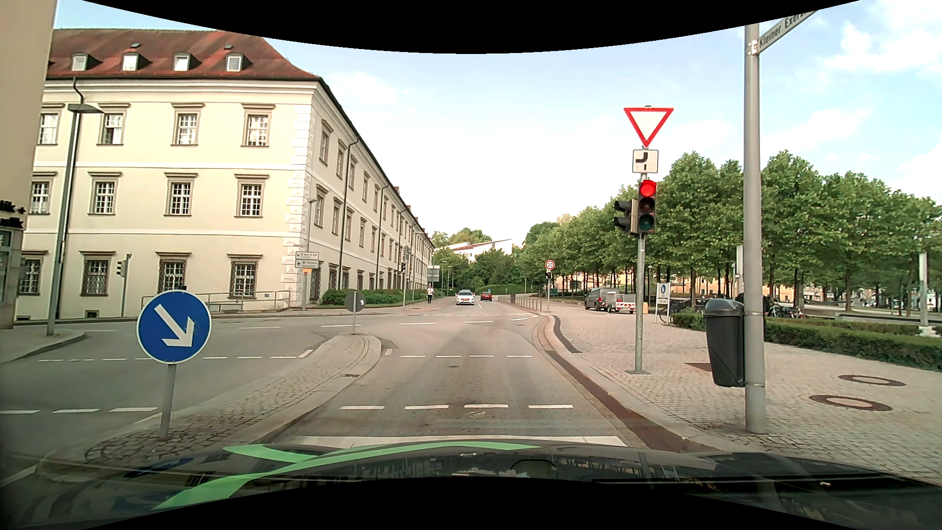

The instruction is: Follow the waypoints while adhering to traffic rules and regulations

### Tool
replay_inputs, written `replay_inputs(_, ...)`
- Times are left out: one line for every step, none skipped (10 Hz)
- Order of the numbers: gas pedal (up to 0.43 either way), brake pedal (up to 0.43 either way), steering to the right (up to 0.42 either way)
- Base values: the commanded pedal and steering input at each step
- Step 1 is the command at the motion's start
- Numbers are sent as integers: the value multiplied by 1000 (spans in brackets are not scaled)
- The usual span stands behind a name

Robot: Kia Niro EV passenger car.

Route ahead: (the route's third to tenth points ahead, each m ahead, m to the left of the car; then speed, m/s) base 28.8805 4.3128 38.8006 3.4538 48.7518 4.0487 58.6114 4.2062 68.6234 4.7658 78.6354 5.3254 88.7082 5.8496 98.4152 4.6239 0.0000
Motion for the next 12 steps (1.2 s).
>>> replay_inputs(0,457,5)
replay_inputs(0,457,6)
replay_inputs(0,457,5)
replay_inputs(0,457,5)
replay_inputs(0,457,5)
replay_inputs(0,457,5)
replay_inputs(0,457,5)
replay_inputs(0,457,5)
replay_inputs(0,451,5)
replay_inputs(0,457,6)
replay_inputs(0,457,5)
replay_inputs(0,457,5)
